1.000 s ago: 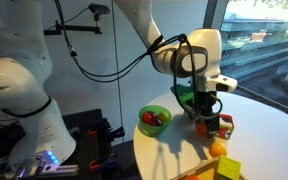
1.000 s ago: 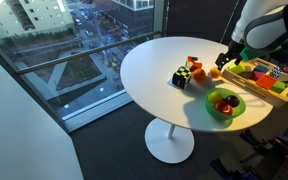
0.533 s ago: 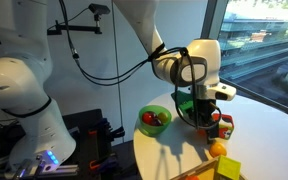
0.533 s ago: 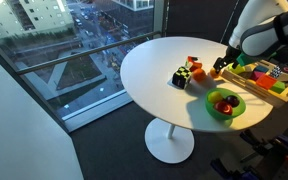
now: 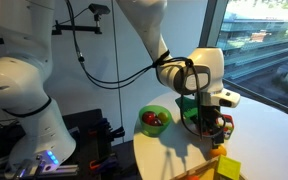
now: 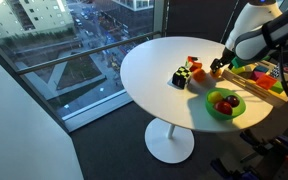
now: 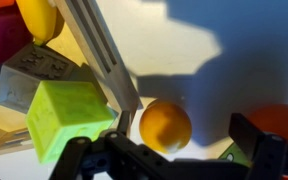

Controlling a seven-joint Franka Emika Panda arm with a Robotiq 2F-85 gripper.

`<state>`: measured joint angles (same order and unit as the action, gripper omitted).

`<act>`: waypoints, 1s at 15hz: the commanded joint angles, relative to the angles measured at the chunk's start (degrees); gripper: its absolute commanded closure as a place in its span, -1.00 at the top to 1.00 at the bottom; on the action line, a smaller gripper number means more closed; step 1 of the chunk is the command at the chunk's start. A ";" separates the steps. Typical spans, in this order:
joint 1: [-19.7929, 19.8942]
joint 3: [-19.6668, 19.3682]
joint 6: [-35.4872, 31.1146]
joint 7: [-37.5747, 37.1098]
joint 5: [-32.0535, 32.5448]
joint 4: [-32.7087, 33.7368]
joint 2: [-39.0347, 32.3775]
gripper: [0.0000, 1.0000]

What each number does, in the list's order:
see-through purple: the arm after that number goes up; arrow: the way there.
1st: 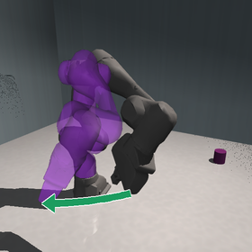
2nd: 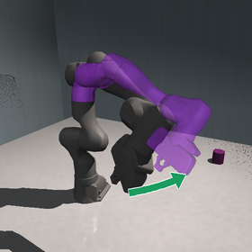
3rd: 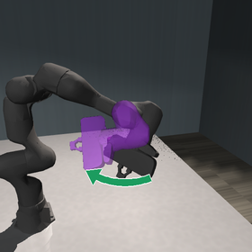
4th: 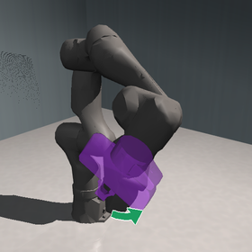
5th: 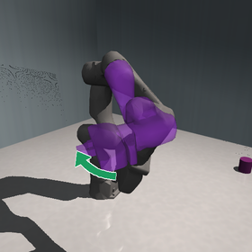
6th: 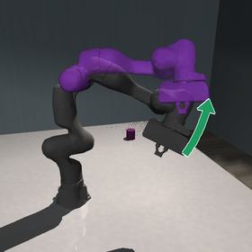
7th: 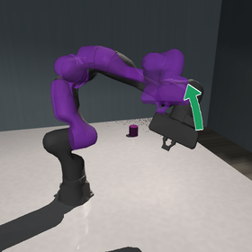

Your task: Put the orange inside the bowl

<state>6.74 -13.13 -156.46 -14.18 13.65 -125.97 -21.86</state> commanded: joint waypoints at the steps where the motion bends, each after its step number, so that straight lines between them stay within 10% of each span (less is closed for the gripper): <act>1: -0.14 -0.96 -1.41 1.13 -1.77 3.11 -2.79 1.00; 15: -0.02 -1.16 -4.83 2.08 -4.32 7.66 -8.67 1.00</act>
<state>6.73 -14.14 -160.25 -14.12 11.18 -119.95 -29.06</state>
